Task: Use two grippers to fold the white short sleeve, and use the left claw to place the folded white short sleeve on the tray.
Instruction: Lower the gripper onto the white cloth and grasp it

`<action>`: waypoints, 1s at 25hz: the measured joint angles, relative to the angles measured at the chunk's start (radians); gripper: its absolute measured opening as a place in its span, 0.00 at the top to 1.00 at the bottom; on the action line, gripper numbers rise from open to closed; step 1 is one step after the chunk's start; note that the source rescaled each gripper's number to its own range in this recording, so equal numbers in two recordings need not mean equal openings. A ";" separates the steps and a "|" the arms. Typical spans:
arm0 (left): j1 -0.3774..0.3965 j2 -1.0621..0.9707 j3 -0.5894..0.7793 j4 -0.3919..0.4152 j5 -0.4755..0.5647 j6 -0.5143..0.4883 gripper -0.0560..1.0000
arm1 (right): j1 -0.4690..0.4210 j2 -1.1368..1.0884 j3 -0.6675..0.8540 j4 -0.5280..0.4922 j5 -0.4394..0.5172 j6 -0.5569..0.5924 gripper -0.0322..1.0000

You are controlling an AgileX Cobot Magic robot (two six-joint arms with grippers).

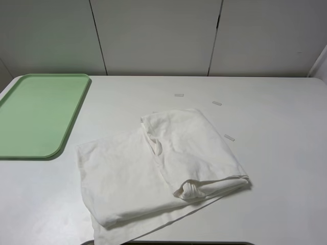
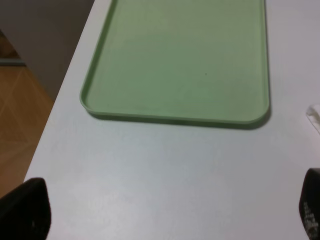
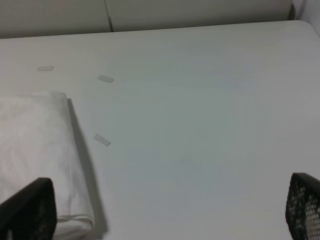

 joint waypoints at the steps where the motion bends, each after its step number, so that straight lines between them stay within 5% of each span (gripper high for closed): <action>1: 0.000 0.000 0.000 0.000 0.000 0.000 0.00 | 0.000 0.000 0.000 0.000 0.000 0.000 0.00; 16: -0.002 0.004 -0.001 -0.048 0.000 -0.002 0.00 | 0.000 0.000 0.000 0.000 0.000 0.000 0.00; 20: -0.002 0.111 -0.013 -0.284 -0.069 0.000 0.01 | 0.000 0.000 0.000 0.000 -0.001 0.000 0.00; 22: -0.002 0.237 -0.013 -0.518 -0.144 0.103 0.02 | 0.000 0.000 0.000 0.000 -0.001 0.000 0.00; 25: -0.002 0.295 -0.007 -0.598 -0.176 0.155 0.02 | 0.000 0.000 0.000 0.000 -0.001 0.000 0.00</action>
